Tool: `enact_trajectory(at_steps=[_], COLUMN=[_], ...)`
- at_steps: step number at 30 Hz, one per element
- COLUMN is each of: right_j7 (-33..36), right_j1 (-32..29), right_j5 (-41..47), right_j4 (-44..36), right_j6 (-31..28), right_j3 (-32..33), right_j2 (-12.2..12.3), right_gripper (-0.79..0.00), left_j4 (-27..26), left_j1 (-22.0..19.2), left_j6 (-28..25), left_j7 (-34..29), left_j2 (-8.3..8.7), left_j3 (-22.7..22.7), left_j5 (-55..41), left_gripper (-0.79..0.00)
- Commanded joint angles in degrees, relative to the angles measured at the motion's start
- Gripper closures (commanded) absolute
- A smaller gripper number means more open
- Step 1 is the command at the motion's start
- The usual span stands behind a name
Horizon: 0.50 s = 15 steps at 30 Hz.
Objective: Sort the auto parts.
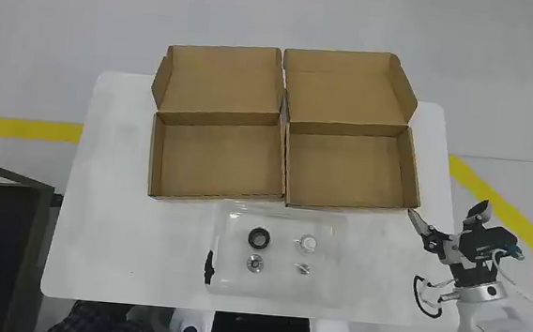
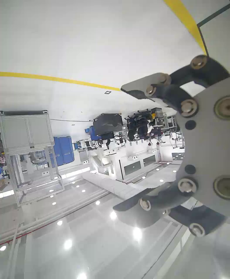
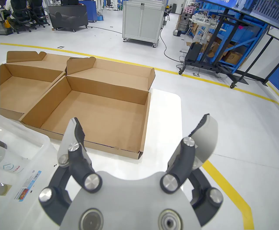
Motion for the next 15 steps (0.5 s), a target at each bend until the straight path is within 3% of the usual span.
enact_trajectory(at_steps=[1, 15], right_j7=[0.0, 0.0], right_j1=[0.0, 0.0], right_j5=[0.0, 0.0], right_j4=[0.0, 0.0], right_j6=[0.0, 0.0], right_j3=[0.0, 0.0], right_j2=[0.0, 0.0], right_gripper=[-0.785, -0.784], left_j4=[0.0, 0.0], left_j1=[0.0, 0.0], left_j6=[0.0, 0.0], left_j7=[0.0, 0.0], left_j2=[0.0, 0.0], left_j3=[0.0, 0.0], left_j5=[0.0, 0.0], left_gripper=[-0.785, -0.785])
